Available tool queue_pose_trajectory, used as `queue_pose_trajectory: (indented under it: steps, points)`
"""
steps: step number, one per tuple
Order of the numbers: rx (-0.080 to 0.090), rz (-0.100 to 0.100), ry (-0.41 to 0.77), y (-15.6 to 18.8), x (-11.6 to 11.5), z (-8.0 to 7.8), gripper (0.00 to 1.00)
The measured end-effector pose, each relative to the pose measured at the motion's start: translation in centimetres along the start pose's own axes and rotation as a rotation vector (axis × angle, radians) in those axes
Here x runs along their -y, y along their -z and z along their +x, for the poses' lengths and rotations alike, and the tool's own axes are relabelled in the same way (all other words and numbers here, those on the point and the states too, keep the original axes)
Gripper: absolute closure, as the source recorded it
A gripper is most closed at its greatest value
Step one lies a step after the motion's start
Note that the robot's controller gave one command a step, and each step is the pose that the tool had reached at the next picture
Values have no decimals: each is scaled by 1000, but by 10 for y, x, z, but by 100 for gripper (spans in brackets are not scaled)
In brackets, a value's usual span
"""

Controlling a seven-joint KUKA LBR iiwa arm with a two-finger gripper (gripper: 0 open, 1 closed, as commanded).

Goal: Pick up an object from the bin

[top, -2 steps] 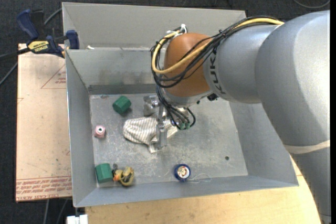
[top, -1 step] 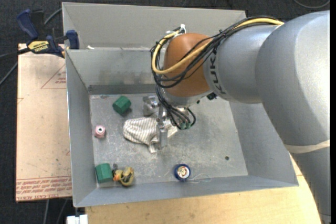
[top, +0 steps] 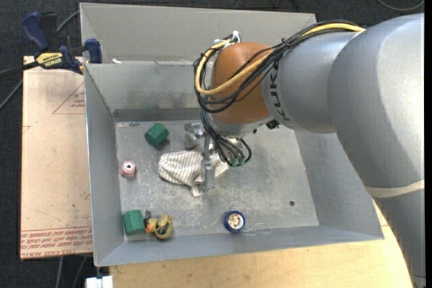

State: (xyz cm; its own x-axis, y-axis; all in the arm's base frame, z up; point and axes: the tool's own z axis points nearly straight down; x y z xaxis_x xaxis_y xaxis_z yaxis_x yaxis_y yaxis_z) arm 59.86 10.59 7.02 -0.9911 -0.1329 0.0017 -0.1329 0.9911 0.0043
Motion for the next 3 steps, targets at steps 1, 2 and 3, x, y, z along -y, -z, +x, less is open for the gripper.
queue_pose_trajectory:
  steps: [1, 2, 3]
  points:
    - [4, -2, 17, 1, -1, -2, 100]
    - [4, -2, 17, 1, -1, -2, 100]
    - [1, -2, 17, 9, -1, 0, 100]
